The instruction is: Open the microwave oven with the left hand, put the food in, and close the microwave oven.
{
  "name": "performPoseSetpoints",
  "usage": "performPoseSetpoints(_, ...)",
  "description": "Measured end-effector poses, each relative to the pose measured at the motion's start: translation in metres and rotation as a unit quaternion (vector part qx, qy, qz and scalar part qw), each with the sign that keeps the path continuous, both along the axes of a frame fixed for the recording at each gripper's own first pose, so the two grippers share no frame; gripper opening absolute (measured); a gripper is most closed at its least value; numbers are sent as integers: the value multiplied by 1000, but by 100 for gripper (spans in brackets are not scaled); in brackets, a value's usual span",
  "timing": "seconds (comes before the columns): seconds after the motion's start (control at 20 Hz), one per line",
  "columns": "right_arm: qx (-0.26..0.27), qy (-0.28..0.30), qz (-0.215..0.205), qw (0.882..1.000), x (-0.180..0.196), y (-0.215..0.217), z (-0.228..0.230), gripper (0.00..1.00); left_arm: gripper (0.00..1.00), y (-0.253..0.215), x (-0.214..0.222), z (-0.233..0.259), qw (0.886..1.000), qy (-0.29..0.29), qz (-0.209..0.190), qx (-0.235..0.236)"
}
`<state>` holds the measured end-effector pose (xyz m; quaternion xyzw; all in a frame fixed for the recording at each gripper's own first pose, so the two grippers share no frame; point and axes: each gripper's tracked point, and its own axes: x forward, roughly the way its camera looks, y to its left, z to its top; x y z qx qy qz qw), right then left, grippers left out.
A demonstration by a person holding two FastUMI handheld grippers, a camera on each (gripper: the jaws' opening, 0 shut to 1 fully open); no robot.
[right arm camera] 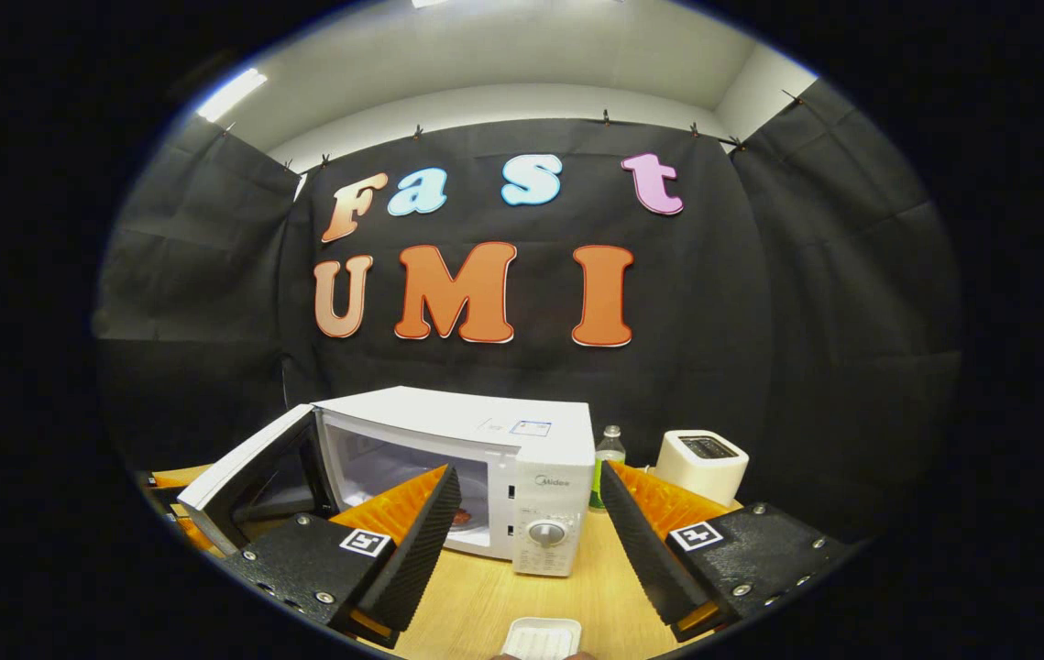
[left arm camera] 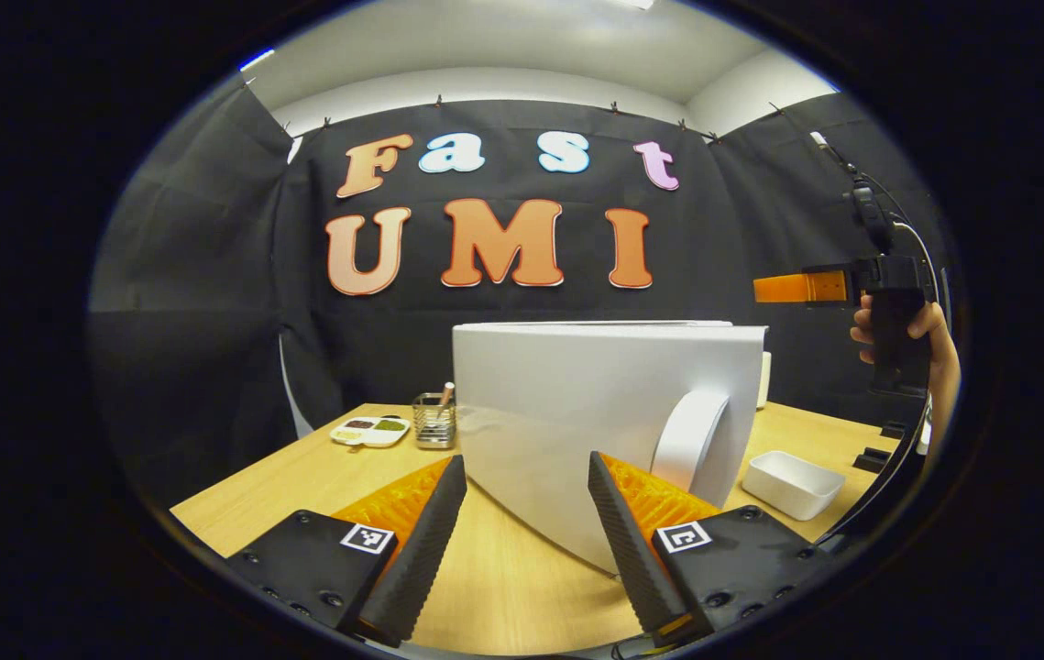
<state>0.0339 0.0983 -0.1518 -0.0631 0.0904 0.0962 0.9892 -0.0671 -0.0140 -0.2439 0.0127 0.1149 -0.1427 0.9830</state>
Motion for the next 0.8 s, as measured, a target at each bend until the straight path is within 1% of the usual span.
performPoseSetpoints(0.05,-2,-3,-2,1000,-3,-9,2,95,78,-11,5,0,1000,-1,-5,-4)
performPoseSetpoints(0.2,2,-13,-3,1000,-10,-30,11,95,54,-52,18,-8,999,10,-39,-13)
performPoseSetpoints(0.3,6,-18,-8,1000,-14,-45,16,95,37,-74,28,-13,998,16,-51,-19)
performPoseSetpoints(0.35,5,-18,-11,1000,-13,-52,16,95,23,-84,36,-20,998,21,-52,-16)
performPoseSetpoints(0.4,3,-18,-14,1000,-13,-59,18,95,12,-88,39,-22,998,26,-53,-14)
performPoseSetpoints(0.45,2,-20,-16,1000,-13,-65,20,95,7,-101,45,-25,997,30,-62,-18)
performPoseSetpoints(0.5,2,-23,-17,1000,-13,-71,23,95,7,-115,46,-28,996,39,-78,-26)
performPoseSetpoints(0.55,5,-26,-16,1000,-14,-77,27,95,10,-128,49,-30,995,43,-89,-32)
performPoseSetpoints(0.6,6,-28,-17,999,-14,-83,29,95,7,-138,54,-32,994,45,-92,-26)
performPoseSetpoints(0.8,12,-38,-31,999,-16,-111,38,95,8,-175,82,-39,994,43,-98,-1)
